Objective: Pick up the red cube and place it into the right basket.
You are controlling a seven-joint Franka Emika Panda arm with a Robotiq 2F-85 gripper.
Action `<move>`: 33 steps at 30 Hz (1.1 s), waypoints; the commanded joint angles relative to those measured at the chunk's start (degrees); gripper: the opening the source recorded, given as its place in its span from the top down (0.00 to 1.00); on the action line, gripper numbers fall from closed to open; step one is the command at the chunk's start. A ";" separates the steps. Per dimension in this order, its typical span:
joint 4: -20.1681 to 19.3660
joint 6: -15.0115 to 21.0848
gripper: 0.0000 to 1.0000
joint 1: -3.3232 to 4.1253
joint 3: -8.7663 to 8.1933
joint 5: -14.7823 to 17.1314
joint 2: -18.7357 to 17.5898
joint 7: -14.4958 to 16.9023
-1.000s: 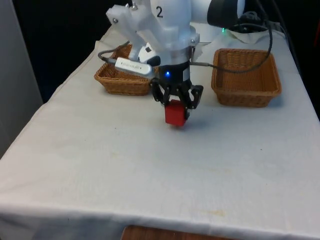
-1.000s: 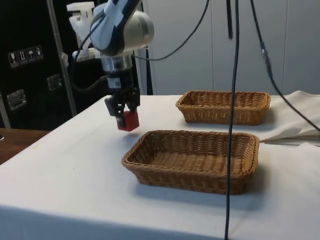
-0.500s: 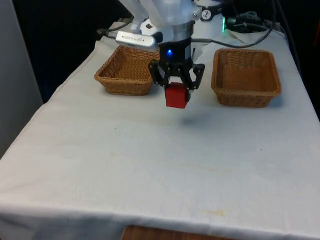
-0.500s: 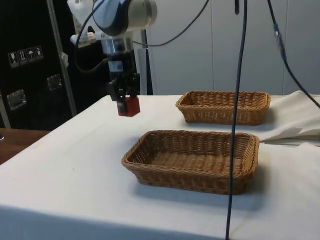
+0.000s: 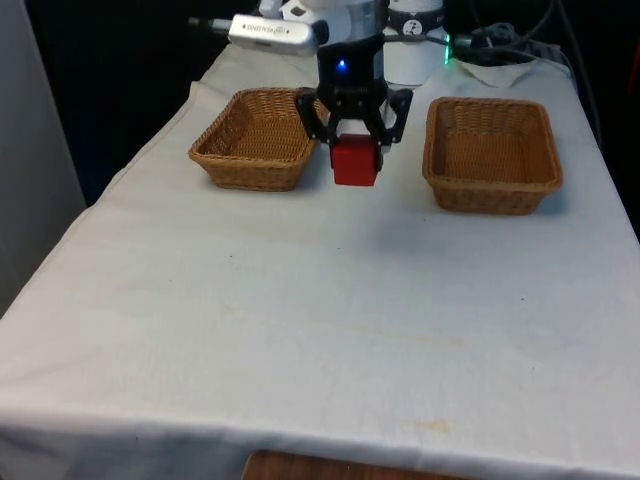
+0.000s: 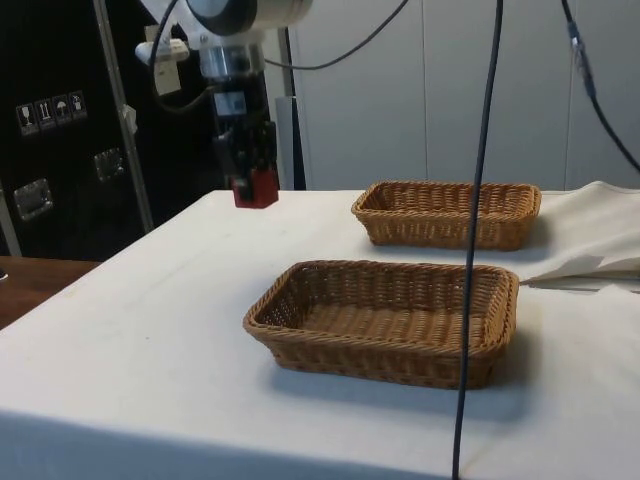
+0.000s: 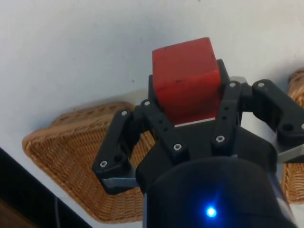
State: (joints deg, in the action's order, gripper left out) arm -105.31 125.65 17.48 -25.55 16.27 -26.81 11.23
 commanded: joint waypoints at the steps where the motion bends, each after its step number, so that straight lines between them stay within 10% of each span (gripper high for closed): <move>1: -0.52 -0.34 0.97 0.29 -0.23 -0.69 0.92 0.17; 33: -11.34 -1.20 0.97 0.23 -0.17 -4.13 12.78 2.29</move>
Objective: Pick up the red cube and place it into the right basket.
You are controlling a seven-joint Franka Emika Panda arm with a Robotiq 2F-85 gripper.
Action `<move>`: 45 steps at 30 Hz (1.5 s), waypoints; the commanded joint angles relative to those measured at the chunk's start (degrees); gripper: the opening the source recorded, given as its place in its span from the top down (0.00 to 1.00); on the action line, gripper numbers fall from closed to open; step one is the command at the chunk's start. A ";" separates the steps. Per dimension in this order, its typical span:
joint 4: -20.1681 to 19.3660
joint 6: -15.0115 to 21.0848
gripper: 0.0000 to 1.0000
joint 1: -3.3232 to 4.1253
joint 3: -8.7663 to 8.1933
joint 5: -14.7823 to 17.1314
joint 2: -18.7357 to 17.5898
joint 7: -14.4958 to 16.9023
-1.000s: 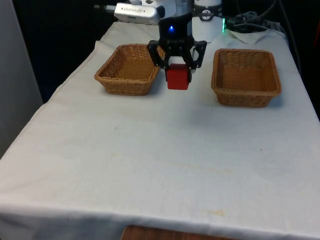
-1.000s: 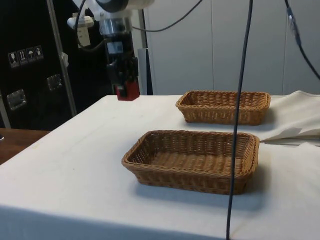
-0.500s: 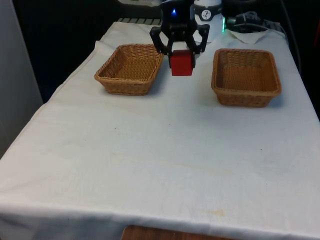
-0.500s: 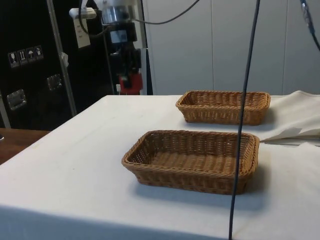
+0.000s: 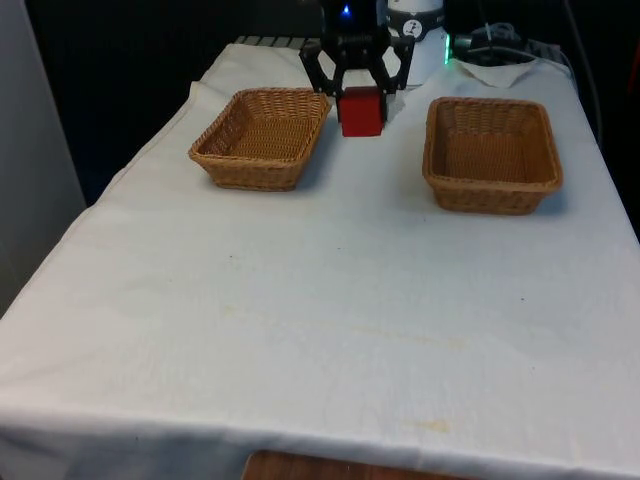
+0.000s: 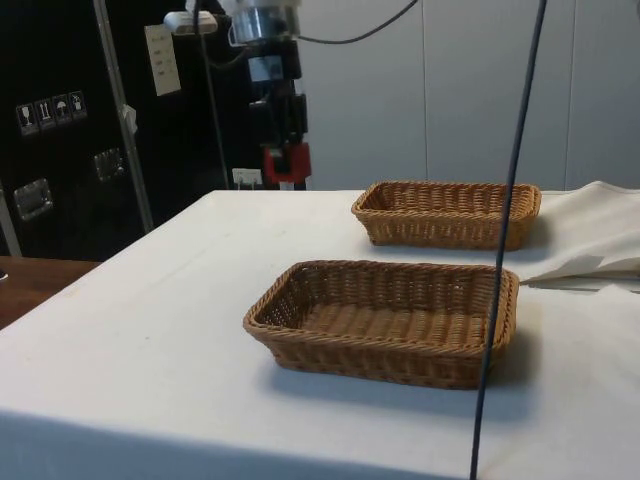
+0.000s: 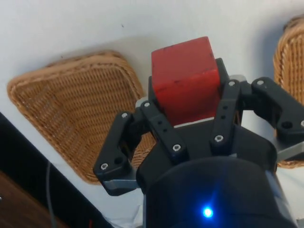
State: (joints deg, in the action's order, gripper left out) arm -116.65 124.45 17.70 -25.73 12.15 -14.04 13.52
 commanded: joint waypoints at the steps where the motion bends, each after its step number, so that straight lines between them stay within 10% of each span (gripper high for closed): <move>1: -1.72 1.20 0.97 0.34 -0.40 -1.49 1.43 -0.69; 18: -9.80 4.35 0.97 -0.06 -1.72 -8.48 7.33 -1.89; 45: -19.08 11.63 0.97 -0.34 -9.00 -14.84 12.20 1.20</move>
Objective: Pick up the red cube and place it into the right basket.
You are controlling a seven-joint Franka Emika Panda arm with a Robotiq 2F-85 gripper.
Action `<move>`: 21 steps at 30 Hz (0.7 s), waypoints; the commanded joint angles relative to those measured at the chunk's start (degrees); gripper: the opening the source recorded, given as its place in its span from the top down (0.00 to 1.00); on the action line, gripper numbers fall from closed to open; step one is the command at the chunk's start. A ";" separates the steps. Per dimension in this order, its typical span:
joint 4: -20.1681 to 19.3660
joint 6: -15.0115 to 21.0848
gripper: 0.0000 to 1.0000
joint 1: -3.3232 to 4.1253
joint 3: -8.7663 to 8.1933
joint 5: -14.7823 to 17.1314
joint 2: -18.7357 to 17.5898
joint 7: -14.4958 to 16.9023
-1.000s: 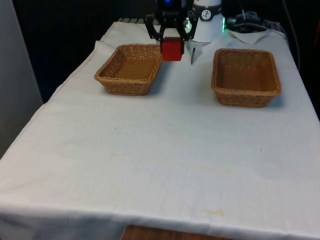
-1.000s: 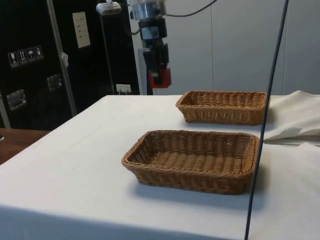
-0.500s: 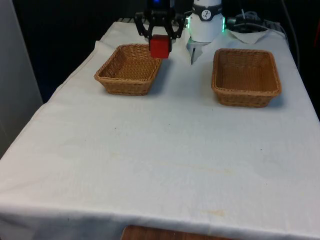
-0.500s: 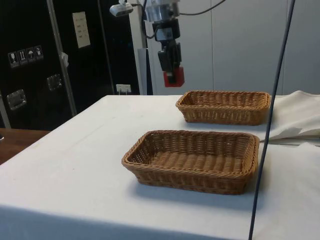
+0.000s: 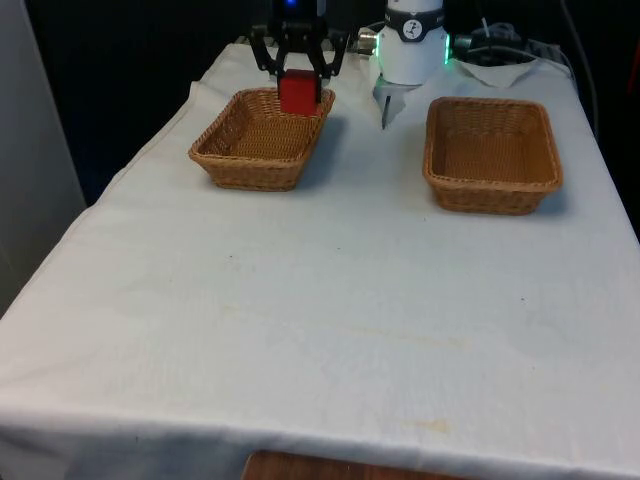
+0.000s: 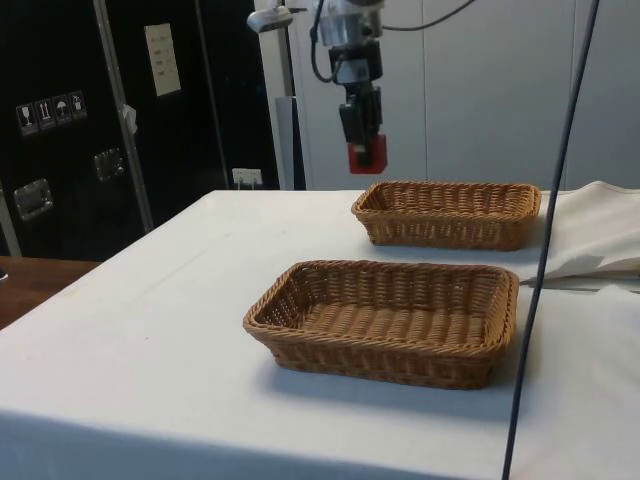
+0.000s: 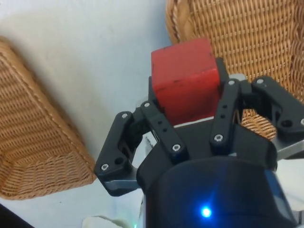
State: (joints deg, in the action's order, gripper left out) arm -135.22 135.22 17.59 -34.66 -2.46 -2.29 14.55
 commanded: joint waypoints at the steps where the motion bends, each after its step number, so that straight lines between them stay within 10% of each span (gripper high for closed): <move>1: -0.92 1.32 0.97 -0.23 -0.29 -0.11 0.63 0.57; 21: -7.56 9.17 0.97 -0.52 -7.85 0.34 0.63 8.65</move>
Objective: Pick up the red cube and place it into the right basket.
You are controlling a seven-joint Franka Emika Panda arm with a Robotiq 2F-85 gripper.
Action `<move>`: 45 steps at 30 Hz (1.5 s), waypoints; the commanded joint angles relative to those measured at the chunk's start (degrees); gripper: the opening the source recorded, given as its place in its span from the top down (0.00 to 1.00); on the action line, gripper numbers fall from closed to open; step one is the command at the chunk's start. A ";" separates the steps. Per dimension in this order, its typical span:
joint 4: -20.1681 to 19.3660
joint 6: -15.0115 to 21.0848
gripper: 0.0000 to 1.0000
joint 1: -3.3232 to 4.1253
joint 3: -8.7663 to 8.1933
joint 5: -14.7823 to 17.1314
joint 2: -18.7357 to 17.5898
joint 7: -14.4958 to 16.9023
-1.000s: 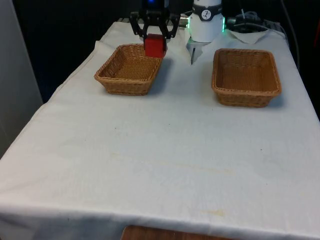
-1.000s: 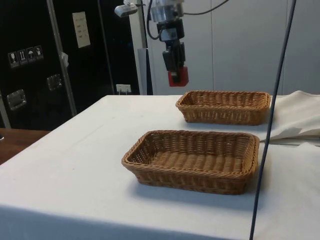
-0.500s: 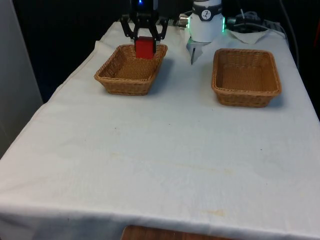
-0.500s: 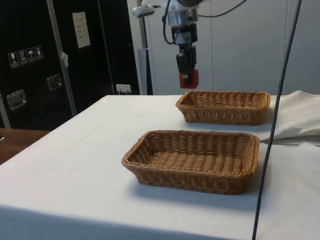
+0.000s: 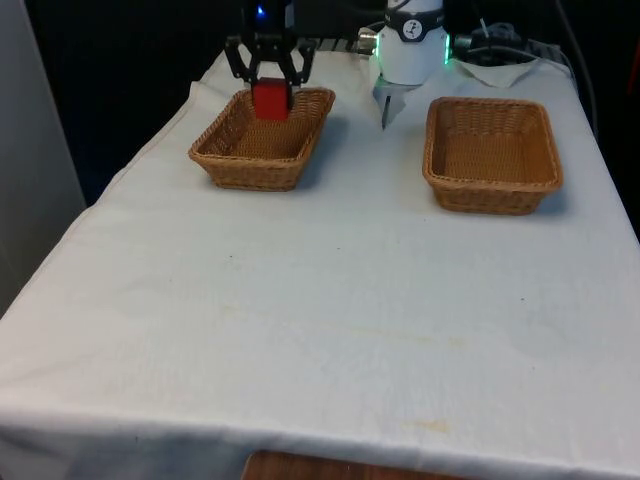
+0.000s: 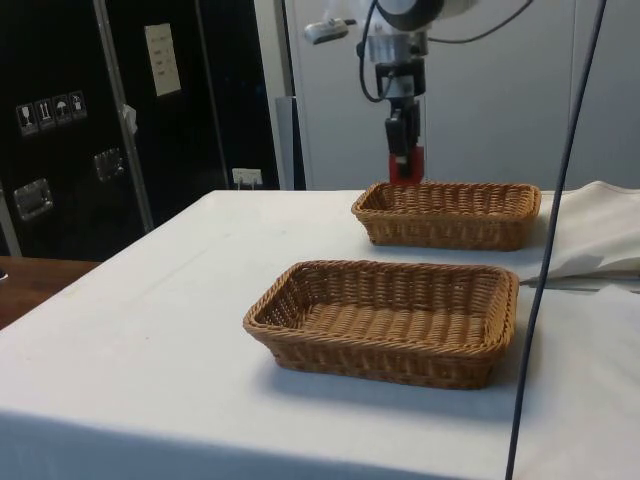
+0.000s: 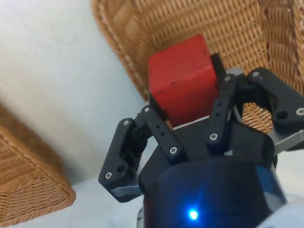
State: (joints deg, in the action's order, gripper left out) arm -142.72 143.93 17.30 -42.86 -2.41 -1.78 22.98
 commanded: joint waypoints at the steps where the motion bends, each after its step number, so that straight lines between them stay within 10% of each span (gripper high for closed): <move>1: -0.63 1.15 0.97 -0.34 -0.46 0.52 -0.29 1.20; 15: -2.06 5.67 0.97 -0.40 -4.64 4.87 -6.53 8.31; 37: -2.12 6.88 0.97 -0.63 -2.86 20.86 -11.75 18.39; 41: -2.12 6.76 0.81 -0.63 -2.92 20.80 -11.80 18.33; 45: -2.12 6.65 0.29 -0.63 -2.92 20.80 -11.80 18.33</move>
State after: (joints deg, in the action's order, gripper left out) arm -144.84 150.63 16.90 -46.12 17.76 -13.87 40.85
